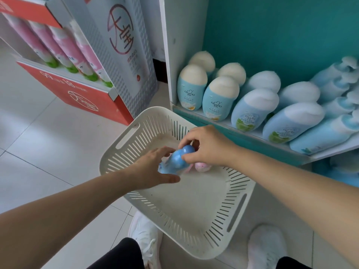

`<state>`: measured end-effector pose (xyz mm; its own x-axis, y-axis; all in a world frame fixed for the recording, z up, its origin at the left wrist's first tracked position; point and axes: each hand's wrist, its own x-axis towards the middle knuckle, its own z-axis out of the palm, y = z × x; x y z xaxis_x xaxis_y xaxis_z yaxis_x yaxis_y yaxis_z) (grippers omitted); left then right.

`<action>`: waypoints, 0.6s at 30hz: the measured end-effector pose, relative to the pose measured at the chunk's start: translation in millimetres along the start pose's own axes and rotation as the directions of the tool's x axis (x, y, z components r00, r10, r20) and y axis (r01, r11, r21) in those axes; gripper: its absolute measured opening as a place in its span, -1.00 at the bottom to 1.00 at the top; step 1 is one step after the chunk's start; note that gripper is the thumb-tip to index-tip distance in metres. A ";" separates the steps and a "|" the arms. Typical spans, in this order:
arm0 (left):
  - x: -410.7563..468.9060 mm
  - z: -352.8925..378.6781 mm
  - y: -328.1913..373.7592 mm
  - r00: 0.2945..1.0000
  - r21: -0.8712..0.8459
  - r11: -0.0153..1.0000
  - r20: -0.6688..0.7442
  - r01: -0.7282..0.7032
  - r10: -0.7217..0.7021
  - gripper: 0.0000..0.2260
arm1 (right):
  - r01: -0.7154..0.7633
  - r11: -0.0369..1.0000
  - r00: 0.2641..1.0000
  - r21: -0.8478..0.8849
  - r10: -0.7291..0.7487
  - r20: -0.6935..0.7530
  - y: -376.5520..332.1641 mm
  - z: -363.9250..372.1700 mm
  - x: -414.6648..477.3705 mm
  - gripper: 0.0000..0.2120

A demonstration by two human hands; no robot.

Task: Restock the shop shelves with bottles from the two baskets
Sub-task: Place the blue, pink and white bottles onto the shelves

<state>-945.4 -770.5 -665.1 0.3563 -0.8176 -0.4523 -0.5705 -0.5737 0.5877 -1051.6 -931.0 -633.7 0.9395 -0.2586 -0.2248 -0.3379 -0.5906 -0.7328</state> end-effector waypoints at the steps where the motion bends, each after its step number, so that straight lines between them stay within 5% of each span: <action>1: 1.2 0.8 -0.3 1.000 -0.011 1.000 -0.026 -0.009 0.009 -0.35 | 0.011 1.000 0.999 0.025 -0.010 -0.032 -3.8 -3.2 1.8 -0.81; 4: 5.0 -2.4 0.7 0.989 -0.127 0.992 -0.151 -0.017 -0.003 -0.45 | 0.027 0.987 0.991 0.160 -0.006 -0.133 -8.6 -9.4 8.5 -0.82; 7: 5.6 -9.9 5.7 0.992 -0.319 0.948 -0.127 -0.019 -0.023 -0.59 | -0.003 0.922 0.979 0.388 0.082 -0.188 -9.2 -9.9 13.8 -0.70; 11: 3.1 -11.2 16.7 1.000 -0.527 0.850 0.000 0.015 -0.018 -0.79 | -0.218 0.757 0.969 0.616 0.244 0.044 -3.4 3.5 18.7 -0.57; 13: 6.6 -9.6 16.6 1.000 -0.539 0.842 0.023 0.009 0.004 -0.84 | -0.327 0.617 0.943 0.716 0.264 0.204 -3.1 10.3 20.0 -0.65; 18: 24.7 -16.1 1.8 0.998 -0.365 0.930 0.054 0.045 -0.027 -0.78 | -0.334 0.633 0.942 0.699 0.260 0.214 4.2 23.5 26.6 -0.75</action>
<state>-925.7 -792.5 -664.4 0.3312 -0.7979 -0.5036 -0.2439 -0.5880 0.7712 -1026.7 -922.3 -657.8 0.8087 -0.2339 -0.5397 -0.4876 0.2466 -0.8375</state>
